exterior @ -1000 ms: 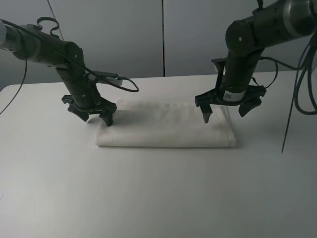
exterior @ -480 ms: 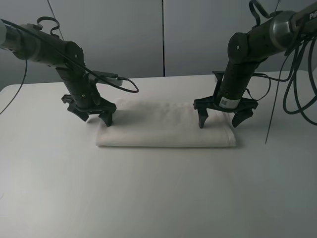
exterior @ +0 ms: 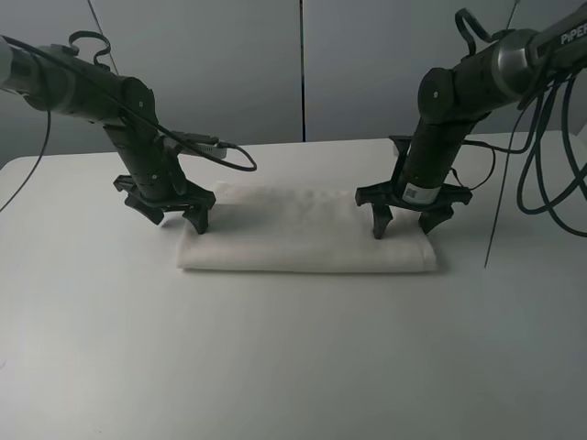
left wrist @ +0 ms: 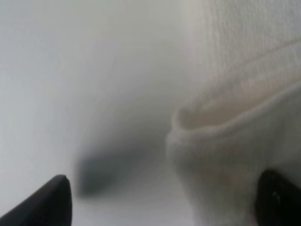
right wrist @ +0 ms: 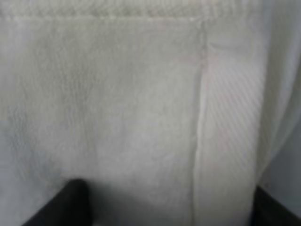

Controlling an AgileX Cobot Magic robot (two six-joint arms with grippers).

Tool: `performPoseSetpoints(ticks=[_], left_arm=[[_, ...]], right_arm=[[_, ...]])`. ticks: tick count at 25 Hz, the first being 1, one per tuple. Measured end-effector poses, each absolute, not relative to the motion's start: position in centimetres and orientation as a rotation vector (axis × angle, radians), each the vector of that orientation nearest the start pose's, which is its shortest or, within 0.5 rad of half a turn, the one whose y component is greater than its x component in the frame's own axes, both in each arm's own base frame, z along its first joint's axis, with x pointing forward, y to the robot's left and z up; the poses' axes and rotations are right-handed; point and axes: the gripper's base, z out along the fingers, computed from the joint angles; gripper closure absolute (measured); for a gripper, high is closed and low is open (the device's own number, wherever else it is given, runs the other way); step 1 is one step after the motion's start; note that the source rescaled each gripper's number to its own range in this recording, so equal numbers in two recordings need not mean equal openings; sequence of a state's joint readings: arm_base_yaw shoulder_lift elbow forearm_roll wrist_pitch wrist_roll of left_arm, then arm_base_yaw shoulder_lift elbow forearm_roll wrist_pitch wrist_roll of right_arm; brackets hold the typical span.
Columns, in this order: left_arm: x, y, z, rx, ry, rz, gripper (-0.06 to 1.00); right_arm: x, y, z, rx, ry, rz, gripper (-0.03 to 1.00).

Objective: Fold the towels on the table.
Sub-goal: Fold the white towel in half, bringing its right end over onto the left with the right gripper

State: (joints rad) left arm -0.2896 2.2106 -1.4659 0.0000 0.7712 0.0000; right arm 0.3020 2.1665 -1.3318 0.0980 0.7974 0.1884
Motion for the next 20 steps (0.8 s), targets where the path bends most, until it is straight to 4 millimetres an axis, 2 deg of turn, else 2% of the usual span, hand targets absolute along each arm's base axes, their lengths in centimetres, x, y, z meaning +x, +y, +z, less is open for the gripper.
performPoseSetpoints(ticks=[2,3,10,14,16,20], left_arm=[[40.7,-12.1,10.1,0.433,2.969,-0.031,-0.05],[40.7,-12.1,10.1,0.433,2.969,-0.031,-0.05],[40.7,-12.1,10.1,0.433,2.969,-0.031,-0.05],[40.6,-12.1,10.1,0.433,2.971,-0.030,-0.05],[40.7,-12.1,10.1,0.433,2.971,-0.031,-0.05],[40.7,-12.1,10.1,0.433,2.971,-0.030,-0.05]], right_arm=[[37.2,12.6,8.9,-0.049,3.132,0.166,0.88],[37.2,12.8,8.9,-0.058,3.130,0.176,0.95],[37.1,12.8,8.9,-0.133,3.128,0.192,0.95],[37.0,12.8,9.8,-0.167,3.126,0.197,0.95],[36.9,12.8,10.9,-0.180,3.112,0.204,0.95],[36.5,13.0,14.9,-0.177,3.043,0.270,0.95]])
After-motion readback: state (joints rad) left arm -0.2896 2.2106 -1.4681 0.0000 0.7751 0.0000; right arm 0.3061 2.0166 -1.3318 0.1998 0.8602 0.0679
